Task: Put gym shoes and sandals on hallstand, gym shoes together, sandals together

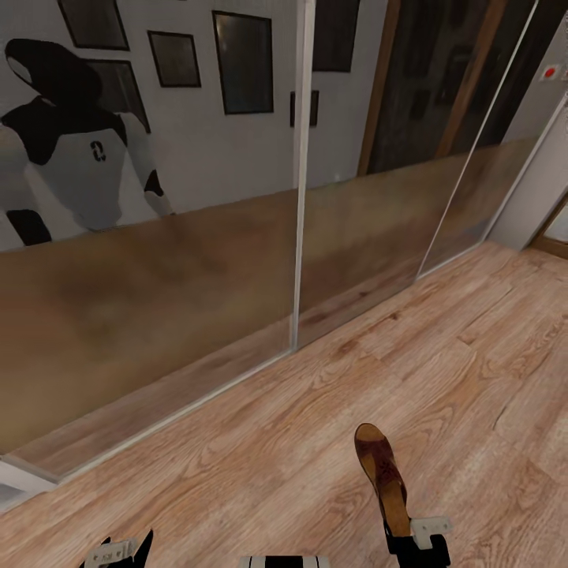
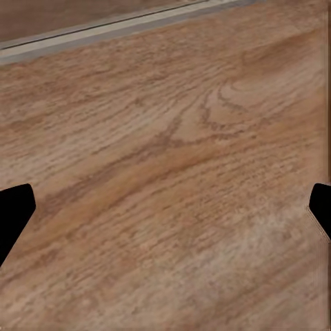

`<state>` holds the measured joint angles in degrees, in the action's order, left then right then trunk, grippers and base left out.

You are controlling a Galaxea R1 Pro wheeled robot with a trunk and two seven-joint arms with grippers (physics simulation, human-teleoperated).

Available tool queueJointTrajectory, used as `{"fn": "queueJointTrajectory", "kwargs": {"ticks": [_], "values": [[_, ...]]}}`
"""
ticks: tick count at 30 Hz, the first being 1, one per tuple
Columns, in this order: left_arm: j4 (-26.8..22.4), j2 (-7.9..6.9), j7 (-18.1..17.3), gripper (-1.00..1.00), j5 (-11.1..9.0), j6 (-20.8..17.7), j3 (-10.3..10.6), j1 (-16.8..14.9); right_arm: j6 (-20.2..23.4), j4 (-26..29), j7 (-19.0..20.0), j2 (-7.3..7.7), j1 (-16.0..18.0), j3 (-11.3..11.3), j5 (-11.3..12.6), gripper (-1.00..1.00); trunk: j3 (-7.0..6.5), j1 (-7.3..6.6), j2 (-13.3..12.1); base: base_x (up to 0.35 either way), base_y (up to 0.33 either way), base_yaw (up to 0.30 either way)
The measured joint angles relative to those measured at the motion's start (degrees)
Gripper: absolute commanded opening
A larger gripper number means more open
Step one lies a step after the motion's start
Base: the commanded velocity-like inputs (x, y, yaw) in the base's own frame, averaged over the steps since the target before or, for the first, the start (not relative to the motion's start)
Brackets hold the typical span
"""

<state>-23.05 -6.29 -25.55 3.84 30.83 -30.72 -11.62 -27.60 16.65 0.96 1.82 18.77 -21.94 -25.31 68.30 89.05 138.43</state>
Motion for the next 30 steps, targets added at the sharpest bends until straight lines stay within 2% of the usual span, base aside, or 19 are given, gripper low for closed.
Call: {"fn": "queueJointTrajectory", "kwargs": {"ticks": [6, 19, 24, 30], "values": [[0.06, 0.01, 0.0, 1.0, 0.05, 0.0, 0.0, 0.03, 0.04, -0.05, 0.0, -0.01, 0.0, 0.0, -0.06, -1.0, -1.56, -1.32, -2.41, 0.0, 0.0, 0.0], [-0.27, 0.1, 0.0, 1.0, 0.09, 0.04, 0.0, 0.55, 0.05, -0.07, 0.0, -0.09, -0.01, 0.01, -0.01, -1.0, -1.74, -1.32, -2.42, -0.011, 0.0, 0.0], [-0.43, 0.18, 0.01, 1.0, 0.03, 0.03, -0.03, 0.69, 0.06, -0.08, 0.0, -0.24, 0.0, 0.01, 0.0, -1.0, -1.74, -1.29, -2.42, -0.254, 0.004, 0.029], [-0.48, 0.19, 0.09, 1.0, -0.11, 0.02, -0.08, 0.71, 0.07, -0.12, 0.0, -0.54, 0.01, 0.01, -0.02, -1.0, -1.74, -1.29, -2.42, -0.323, 0.075, 0.205]]}}
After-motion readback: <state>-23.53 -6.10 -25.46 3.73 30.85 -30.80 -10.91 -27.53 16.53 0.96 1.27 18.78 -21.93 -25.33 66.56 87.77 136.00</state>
